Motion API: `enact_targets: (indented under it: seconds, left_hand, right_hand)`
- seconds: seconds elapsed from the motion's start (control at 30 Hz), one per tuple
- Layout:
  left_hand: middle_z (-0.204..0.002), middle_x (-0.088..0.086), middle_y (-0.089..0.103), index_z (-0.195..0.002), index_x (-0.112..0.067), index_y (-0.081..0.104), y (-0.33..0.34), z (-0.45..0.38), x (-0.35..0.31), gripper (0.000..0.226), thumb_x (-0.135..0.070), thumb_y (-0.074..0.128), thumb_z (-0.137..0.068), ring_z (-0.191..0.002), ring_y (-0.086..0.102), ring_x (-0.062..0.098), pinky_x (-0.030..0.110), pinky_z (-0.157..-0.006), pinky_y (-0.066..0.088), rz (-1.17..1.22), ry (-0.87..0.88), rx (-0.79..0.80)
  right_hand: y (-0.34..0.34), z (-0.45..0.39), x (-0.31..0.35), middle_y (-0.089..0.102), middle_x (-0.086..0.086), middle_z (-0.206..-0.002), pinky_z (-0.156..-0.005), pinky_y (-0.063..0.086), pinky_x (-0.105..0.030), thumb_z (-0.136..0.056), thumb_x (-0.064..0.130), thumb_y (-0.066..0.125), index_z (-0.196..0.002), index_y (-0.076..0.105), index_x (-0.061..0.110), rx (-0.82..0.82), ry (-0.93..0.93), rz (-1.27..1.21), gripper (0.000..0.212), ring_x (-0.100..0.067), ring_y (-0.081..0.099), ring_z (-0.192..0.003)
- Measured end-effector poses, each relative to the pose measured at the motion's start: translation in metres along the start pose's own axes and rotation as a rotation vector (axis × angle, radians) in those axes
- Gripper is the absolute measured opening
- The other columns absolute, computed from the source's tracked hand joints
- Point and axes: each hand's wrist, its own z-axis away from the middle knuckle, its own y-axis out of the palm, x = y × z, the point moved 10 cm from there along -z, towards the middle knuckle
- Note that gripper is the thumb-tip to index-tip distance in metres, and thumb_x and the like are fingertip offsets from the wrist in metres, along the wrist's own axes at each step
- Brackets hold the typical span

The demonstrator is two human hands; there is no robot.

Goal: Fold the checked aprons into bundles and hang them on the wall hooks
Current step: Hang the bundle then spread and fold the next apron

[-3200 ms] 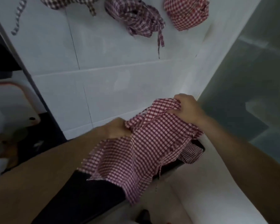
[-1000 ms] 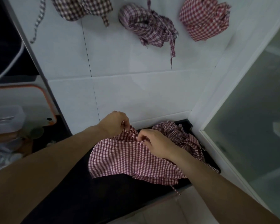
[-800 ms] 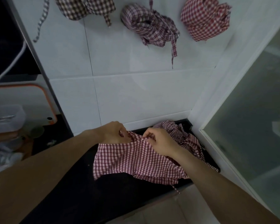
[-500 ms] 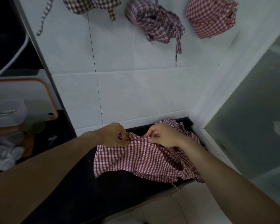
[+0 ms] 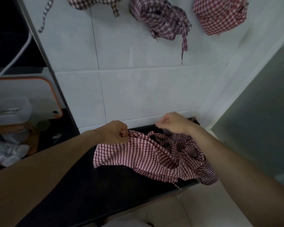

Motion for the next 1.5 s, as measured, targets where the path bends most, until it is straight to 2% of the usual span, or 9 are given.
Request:
enact_targets:
  seconds: [0.1,0.27,0.37,0.47,0.63,0.83,1.03,1.3,1.5]
  left_hand:
    - [-0.085,-0.005,0.064,-0.074,-0.022,0.060,-0.007,-0.005,-0.011,0.017,-0.022,0.071,-0.087,-0.080,0.061,0.011,0.019,-0.067,0.046,0.028,0.030,-0.048]
    - [-0.090,-0.007,0.062,-0.087,-0.023,0.056,-0.022,-0.010,-0.027,0.012,-0.025,0.060,-0.098,-0.082,0.060,0.012,0.023,-0.071,0.046,0.002,0.118,-0.127]
    - [-0.095,-0.007,0.061,-0.098,-0.021,0.057,-0.034,-0.012,-0.030,0.004,-0.024,0.055,-0.101,-0.087,0.059,0.014,0.019,-0.072,0.043,-0.062,0.120,-0.202]
    - [-0.093,-0.005,0.064,-0.100,-0.017,0.062,-0.054,-0.014,-0.044,0.008,-0.023,0.058,-0.099,-0.086,0.059,0.015,0.029,-0.075,0.044,-0.171,0.162,-0.287]
    - [-0.091,0.000,0.067,-0.091,-0.011,0.068,-0.067,-0.018,-0.067,0.007,-0.019,0.068,-0.091,-0.082,0.056,0.014,0.030,-0.077,0.044,-0.300,0.261,-0.282]
    - [-0.086,-0.012,0.064,-0.084,-0.026,0.063,-0.059,-0.019,-0.073,0.010,-0.020,0.067,-0.092,-0.080,0.059,0.005,0.022,-0.073,0.045,-0.127,0.218,0.020]
    - [-0.094,-0.006,0.063,-0.086,-0.031,0.055,-0.077,-0.012,-0.070,0.016,-0.024,0.055,-0.100,-0.089,0.060,0.015,0.031,-0.080,0.049,-0.156,0.200,-0.008]
    - [-0.090,0.000,0.063,-0.092,-0.024,0.053,-0.102,-0.005,-0.070,0.022,-0.030,0.037,-0.107,-0.087,0.060,0.021,0.035,-0.080,0.049,-0.056,0.231,-0.171]
    - [-0.093,0.002,0.066,-0.096,-0.022,0.056,-0.120,-0.008,-0.081,0.014,-0.028,0.046,-0.104,-0.086,0.062,0.018,0.039,-0.082,0.052,-0.100,0.256,-0.288]
  right_hand:
    - [0.055,0.015,0.037,0.061,0.010,-0.125,-0.102,0.048,-0.032,-0.068,0.063,0.081,-0.128,0.057,0.026,0.181,-0.136,-0.096,0.074,-0.008,0.059,-0.112]
    - [0.044,0.021,0.068,0.047,0.002,-0.114,-0.080,0.053,-0.032,-0.081,0.015,0.077,-0.104,0.048,0.019,-0.390,-0.455,0.022,0.037,-0.014,0.057,-0.094]
    - [0.037,0.016,0.060,0.059,0.000,-0.108,-0.084,0.053,-0.035,-0.085,0.015,0.071,-0.102,0.060,0.013,-0.501,-0.464,0.058,0.020,-0.015,0.058,-0.094]
    - [0.046,0.006,0.056,0.063,0.000,-0.089,-0.075,0.054,-0.039,-0.086,0.027,0.070,-0.085,0.065,0.012,-0.376,-0.443,0.092,0.016,-0.014,0.059,-0.079]
    - [0.065,0.006,0.059,0.063,0.004,-0.069,-0.058,0.042,-0.022,-0.087,0.025,0.073,-0.062,0.056,0.019,0.224,-0.246,0.083,0.031,-0.010,0.058,-0.061]
    - [0.036,-0.008,0.063,0.064,-0.013,-0.120,-0.103,0.049,-0.047,-0.066,0.014,0.086,-0.099,0.057,0.013,0.169,-0.195,-0.807,0.043,-0.030,0.064,-0.111]
    - [0.046,-0.005,0.059,0.071,-0.012,-0.111,-0.094,0.050,-0.039,-0.088,0.040,0.062,-0.112,0.068,0.007,0.376,-0.079,-0.875,0.042,-0.026,0.067,-0.102]
    - [-0.075,0.003,0.064,0.059,0.003,-0.078,-0.073,0.046,-0.023,-0.079,-0.002,0.075,-0.068,0.059,0.017,-0.455,-0.379,-0.313,0.027,-0.006,0.056,-0.069]
    - [-0.044,0.013,0.073,0.063,0.004,-0.107,-0.092,0.047,-0.020,-0.092,0.021,0.066,-0.105,0.073,0.018,-0.377,-0.388,-0.126,0.014,-0.006,0.059,-0.098]
